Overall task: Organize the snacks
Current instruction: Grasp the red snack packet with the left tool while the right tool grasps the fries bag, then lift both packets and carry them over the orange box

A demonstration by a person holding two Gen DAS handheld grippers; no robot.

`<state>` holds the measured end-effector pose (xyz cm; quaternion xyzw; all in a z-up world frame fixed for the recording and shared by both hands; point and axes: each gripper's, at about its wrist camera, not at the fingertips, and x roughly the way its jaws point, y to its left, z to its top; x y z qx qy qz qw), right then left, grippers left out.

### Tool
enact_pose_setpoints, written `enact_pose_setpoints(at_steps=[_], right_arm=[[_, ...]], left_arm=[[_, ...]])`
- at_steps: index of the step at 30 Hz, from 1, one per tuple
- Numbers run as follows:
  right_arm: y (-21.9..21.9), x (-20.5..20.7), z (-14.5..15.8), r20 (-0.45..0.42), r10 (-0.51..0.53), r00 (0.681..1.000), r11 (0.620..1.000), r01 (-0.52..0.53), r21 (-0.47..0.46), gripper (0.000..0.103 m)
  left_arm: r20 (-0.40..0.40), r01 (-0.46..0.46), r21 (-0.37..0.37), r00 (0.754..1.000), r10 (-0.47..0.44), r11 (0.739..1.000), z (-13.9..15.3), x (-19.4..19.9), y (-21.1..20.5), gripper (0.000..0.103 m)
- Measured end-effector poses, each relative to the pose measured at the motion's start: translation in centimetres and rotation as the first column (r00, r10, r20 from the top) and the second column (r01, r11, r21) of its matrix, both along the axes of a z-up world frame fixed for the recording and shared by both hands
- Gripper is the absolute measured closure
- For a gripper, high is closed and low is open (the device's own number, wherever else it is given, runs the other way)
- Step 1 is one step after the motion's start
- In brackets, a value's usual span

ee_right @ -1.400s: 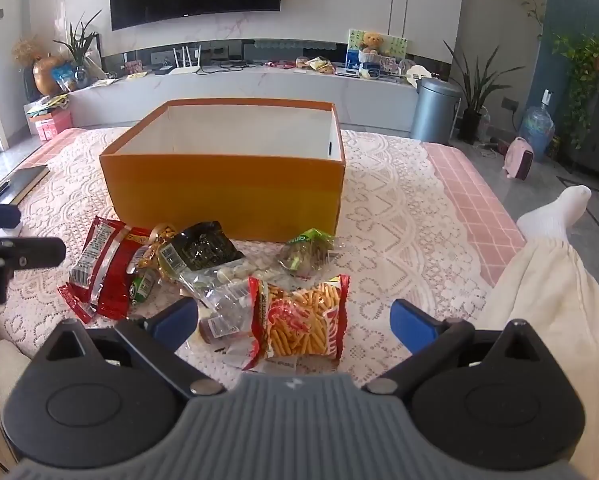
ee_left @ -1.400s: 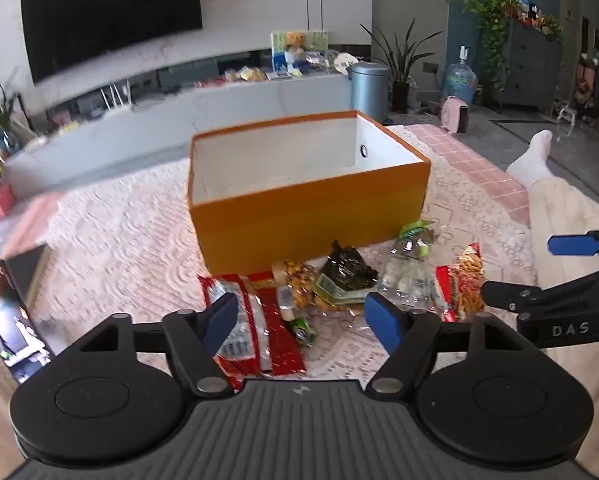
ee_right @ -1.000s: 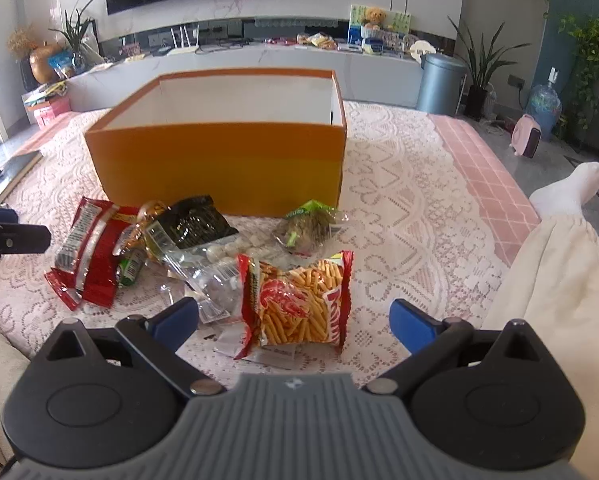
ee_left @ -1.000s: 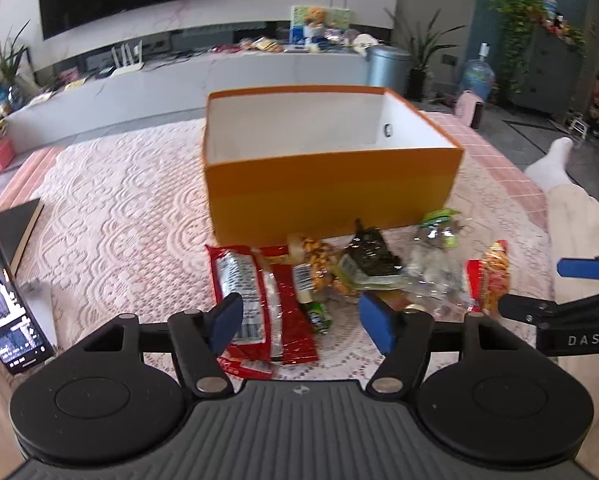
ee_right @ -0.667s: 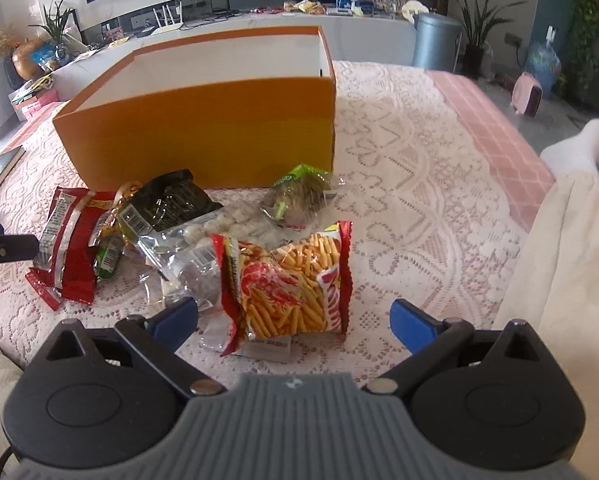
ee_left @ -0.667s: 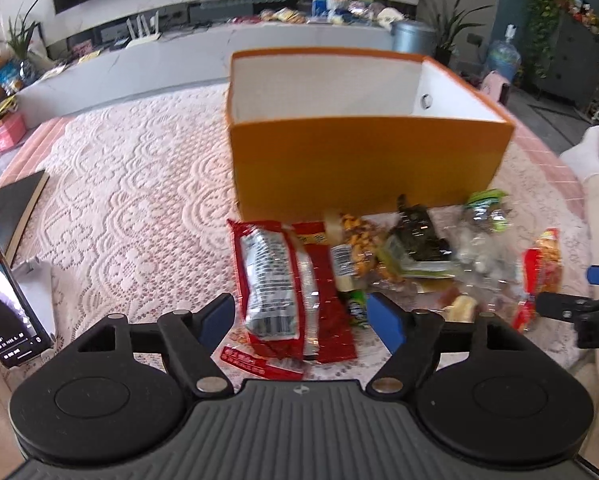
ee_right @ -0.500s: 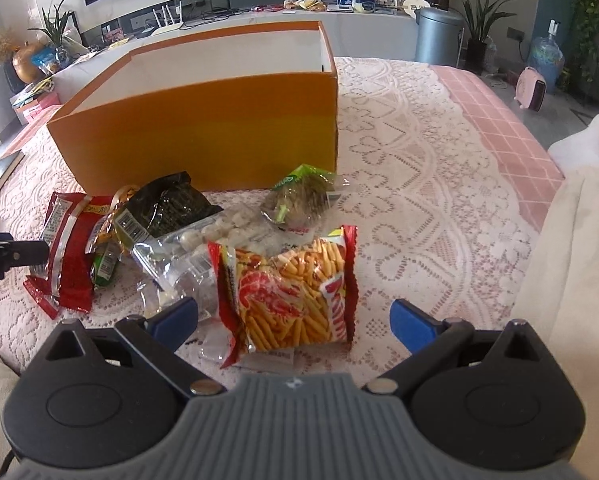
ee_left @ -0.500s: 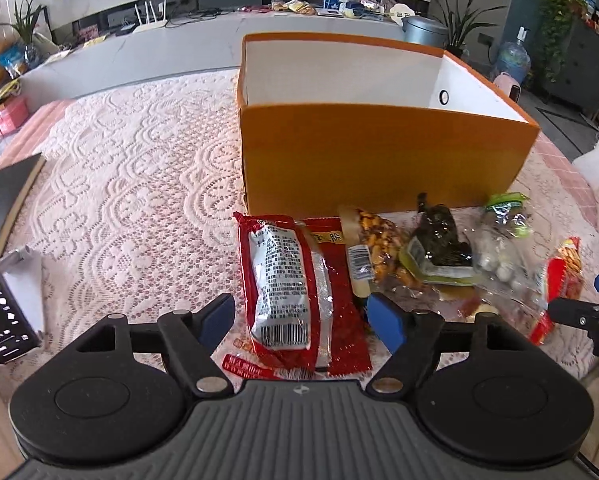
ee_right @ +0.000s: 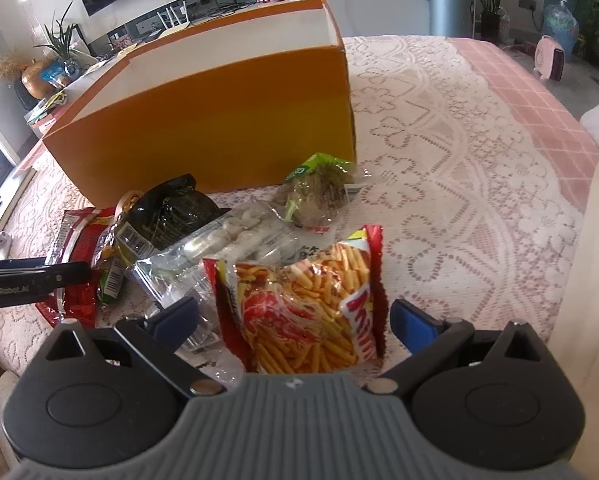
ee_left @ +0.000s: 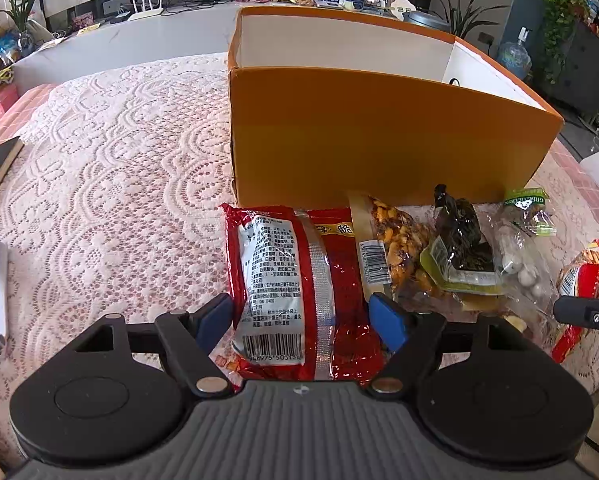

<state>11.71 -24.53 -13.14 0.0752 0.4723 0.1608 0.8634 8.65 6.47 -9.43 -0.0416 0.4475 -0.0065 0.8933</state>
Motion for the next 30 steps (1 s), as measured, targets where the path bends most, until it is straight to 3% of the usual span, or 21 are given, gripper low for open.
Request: enact_pose_setpoints(at_steps=[10, 13, 19, 30], right_arm=[[0.4, -0.6, 0.7, 0.050, 0.022, 0.998, 0.999, -0.021, -0.028, 0.028], [0.3, -0.7, 0.9, 0.054, 0.028, 0.998, 0.999, -0.026, -0.047, 0.033], [-0.1, -1.3, 1.9, 0.086, 0.014, 0.996, 0.999, -0.010, -0.054, 0.037], [-0.5, -2.7, 4.6, 0.173, 0.016, 0.985, 0.998, -0.006, -0.059, 0.040]], left_arm=[[0.010, -0.016, -0.007, 1.000, 0.016, 1.000, -0.8, 0.6, 0.2, 0.008], [0.012, -0.023, -0.018, 1.000, 0.023, 1.000, -0.6, 0.6, 0.4, 0.016], [0.072, -0.041, 0.050, 0.997, 0.038, 0.998, 0.9, -0.9, -0.1, 0.023], [0.172, -0.069, 0.044, 0.983, 0.061, 0.997, 4.6, -3.7, -0.7, 0.025]])
